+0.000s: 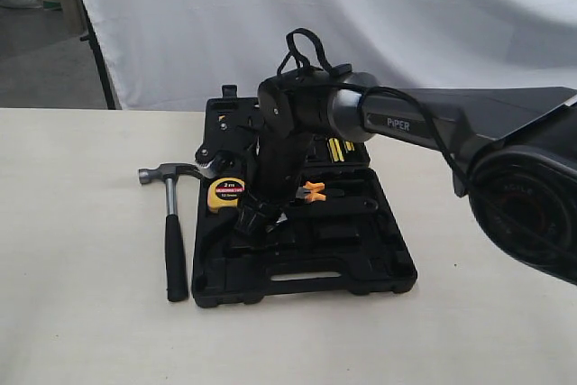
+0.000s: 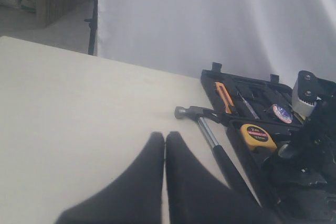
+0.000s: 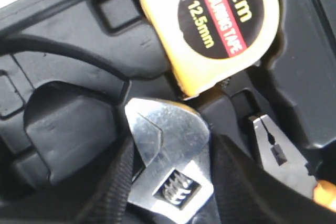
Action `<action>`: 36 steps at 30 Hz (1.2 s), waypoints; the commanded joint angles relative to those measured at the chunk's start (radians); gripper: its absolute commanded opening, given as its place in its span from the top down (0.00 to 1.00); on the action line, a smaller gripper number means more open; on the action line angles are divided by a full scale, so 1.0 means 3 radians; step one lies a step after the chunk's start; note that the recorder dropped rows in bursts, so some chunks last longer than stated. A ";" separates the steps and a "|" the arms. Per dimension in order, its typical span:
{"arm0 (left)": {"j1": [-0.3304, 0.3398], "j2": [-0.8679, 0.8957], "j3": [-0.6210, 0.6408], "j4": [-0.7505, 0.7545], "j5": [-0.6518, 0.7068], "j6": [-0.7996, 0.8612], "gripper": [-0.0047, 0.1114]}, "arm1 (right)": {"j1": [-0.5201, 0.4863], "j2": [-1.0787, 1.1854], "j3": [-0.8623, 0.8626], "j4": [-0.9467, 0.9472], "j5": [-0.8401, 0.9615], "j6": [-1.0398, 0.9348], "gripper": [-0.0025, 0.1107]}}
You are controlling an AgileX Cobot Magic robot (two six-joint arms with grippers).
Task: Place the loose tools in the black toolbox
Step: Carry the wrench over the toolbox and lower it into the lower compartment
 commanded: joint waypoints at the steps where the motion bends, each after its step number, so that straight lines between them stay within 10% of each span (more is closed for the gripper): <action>1: 0.0084 -0.0011 -0.0009 0.0015 -0.0024 -0.0016 0.95 | -0.0013 0.0029 0.0012 0.0114 0.0115 0.0115 0.98; 14: 0.0084 -0.0011 -0.0009 0.0015 -0.0024 -0.0016 0.95 | -0.0013 0.0023 -0.0307 0.0114 0.0641 0.0326 0.46; 23: 0.0084 -0.0011 -0.0009 0.0015 -0.0024 -0.0016 0.95 | -0.0013 0.0003 -0.1305 0.0069 0.1180 0.0597 0.48; 29: 0.0084 -0.0011 -0.0009 0.0015 -0.0024 -0.0016 0.95 | -0.0013 -0.0145 -0.1537 -0.0041 0.1180 0.0758 0.94; 36: 0.0084 -0.0011 -0.0009 0.0015 -0.0024 -0.0016 0.95 | -0.0068 0.0143 -0.1068 0.0062 0.1180 0.0839 0.97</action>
